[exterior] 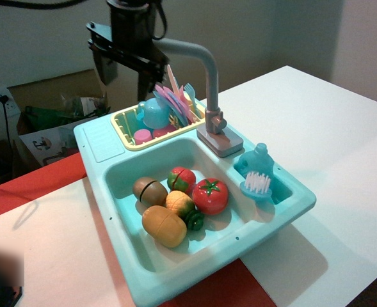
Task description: Move faucet front to left
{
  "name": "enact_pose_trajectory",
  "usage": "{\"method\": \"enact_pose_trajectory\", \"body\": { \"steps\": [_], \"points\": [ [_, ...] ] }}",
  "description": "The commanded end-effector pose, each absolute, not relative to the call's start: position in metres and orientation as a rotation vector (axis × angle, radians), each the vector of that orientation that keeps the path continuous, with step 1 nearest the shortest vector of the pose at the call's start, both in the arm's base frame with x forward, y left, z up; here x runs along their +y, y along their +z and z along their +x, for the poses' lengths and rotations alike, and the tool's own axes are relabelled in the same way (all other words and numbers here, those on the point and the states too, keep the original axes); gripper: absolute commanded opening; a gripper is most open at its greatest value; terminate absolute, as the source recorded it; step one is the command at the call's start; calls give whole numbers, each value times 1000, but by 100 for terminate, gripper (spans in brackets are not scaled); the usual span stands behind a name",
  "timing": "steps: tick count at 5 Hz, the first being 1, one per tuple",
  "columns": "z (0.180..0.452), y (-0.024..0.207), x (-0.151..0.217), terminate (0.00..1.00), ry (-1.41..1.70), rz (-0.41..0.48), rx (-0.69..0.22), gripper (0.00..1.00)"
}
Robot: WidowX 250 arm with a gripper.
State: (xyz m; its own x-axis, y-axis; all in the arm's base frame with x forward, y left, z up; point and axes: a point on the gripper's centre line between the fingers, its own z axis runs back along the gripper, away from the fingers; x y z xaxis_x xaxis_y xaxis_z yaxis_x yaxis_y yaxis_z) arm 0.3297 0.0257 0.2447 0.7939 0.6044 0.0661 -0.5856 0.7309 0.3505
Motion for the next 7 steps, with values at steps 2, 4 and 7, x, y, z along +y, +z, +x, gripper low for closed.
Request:
{"method": "enact_pose_trajectory", "body": {
  "steps": [2,4,7],
  "points": [
    [296,274,109,0,996,454,-31,100],
    [249,281,200,0,1259,543,-19,100],
    [213,295,156,0,954,152,-63,100]
  ]
}}
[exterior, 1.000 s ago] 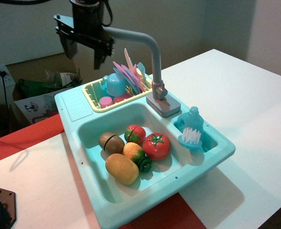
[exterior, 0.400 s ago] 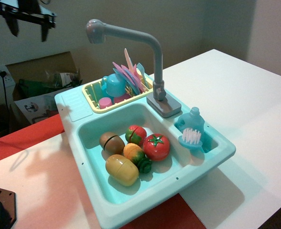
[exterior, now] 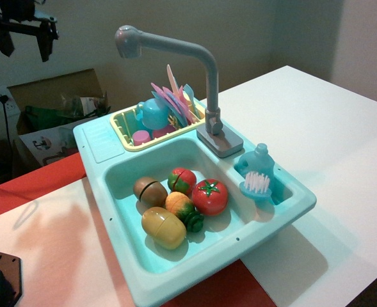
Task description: Move faucet front to left
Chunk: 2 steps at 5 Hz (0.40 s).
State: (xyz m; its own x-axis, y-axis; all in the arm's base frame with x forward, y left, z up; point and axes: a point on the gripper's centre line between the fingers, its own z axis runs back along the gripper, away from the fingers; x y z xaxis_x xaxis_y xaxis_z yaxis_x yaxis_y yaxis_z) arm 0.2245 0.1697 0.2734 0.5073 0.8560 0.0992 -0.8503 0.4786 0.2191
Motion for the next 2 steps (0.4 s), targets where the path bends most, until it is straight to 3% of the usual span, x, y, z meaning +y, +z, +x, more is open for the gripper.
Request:
{"method": "enact_pose_trajectory", "body": {
  "steps": [1,2],
  "points": [
    [198,305,108,0,758,163,-92,100],
    [184,309,58,0,678,152,-97,100]
  ]
}}
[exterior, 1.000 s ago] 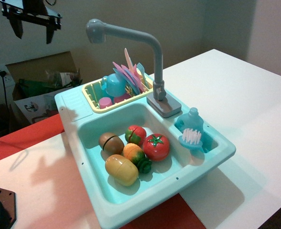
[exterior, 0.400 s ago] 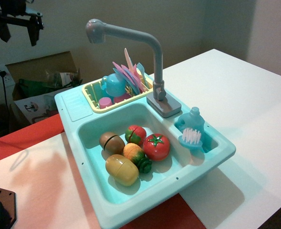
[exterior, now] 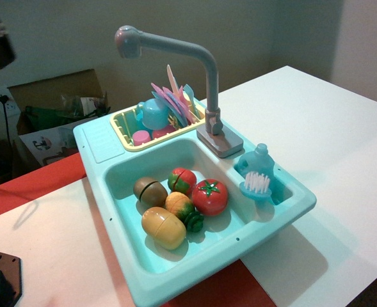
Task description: Move faucet front to left
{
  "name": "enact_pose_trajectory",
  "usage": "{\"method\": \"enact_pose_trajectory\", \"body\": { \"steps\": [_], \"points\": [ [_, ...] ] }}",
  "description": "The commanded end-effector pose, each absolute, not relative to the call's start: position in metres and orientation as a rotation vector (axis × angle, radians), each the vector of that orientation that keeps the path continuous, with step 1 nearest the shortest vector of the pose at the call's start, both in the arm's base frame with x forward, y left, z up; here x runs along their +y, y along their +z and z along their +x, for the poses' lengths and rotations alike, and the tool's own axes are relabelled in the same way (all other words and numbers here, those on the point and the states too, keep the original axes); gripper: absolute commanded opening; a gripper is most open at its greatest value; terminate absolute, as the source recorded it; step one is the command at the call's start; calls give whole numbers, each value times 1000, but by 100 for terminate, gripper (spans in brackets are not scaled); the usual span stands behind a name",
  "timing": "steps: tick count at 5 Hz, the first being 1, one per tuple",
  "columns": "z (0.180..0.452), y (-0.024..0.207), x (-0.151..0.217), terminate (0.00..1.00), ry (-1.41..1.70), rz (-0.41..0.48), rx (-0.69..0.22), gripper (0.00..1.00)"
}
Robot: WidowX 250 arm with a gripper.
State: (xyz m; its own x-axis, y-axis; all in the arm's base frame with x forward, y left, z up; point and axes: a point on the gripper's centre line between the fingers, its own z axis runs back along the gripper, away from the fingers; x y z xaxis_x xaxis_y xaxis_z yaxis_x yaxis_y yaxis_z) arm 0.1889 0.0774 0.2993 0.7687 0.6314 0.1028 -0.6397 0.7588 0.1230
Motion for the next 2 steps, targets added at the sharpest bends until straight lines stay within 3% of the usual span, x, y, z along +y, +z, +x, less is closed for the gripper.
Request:
{"method": "enact_pose_trajectory", "body": {
  "steps": [1,2],
  "points": [
    [172,301,8,0,565,175,-90,100],
    [169,297,-41,100,442,139,-80,100]
  ]
}}
